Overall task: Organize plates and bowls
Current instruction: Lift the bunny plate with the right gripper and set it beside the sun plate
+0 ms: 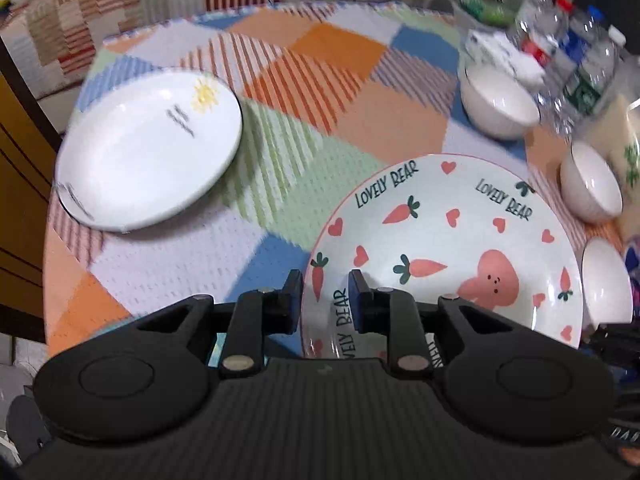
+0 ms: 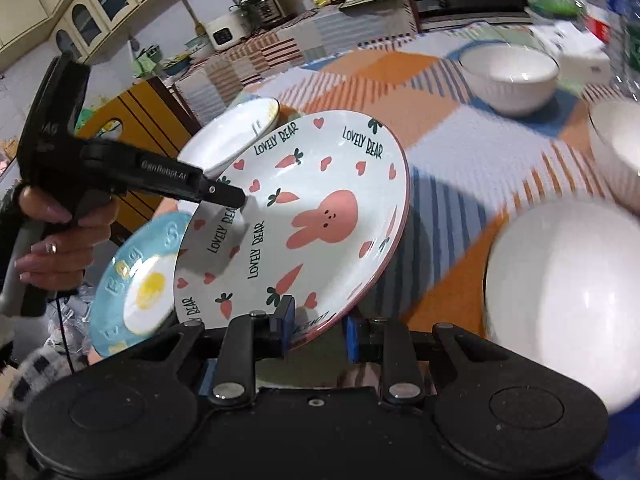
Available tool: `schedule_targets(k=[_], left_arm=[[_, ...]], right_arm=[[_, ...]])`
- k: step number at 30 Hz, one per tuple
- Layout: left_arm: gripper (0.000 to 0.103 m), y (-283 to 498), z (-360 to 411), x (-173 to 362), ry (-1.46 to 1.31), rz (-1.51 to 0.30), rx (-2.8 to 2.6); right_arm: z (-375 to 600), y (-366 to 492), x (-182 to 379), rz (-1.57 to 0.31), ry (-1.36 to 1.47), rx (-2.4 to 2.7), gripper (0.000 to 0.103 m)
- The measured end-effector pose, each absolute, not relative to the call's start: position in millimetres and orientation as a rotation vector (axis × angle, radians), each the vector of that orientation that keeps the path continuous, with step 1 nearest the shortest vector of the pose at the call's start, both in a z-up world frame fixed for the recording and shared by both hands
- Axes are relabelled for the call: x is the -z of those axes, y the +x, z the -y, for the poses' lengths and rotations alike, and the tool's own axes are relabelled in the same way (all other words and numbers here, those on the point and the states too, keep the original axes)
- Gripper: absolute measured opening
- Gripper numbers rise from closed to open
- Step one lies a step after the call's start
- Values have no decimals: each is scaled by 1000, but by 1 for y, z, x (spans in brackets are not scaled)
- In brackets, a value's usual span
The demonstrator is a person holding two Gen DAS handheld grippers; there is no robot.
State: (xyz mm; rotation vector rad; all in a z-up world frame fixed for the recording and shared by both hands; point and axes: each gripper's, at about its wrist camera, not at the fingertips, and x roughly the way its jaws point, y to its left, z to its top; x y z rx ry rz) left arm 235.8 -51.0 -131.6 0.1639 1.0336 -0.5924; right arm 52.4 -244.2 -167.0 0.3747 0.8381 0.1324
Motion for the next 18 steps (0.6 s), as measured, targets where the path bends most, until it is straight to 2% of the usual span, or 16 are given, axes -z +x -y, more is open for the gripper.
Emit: schedule_targets(k=[7,18], left_arm=[[22,260,64,111,81,-1005,577],[22,293,90,145,7,-1056,507]], right_arm=[[286,104,135,-844,316,-197,30],[332,174,140,-927,268,-209,29]])
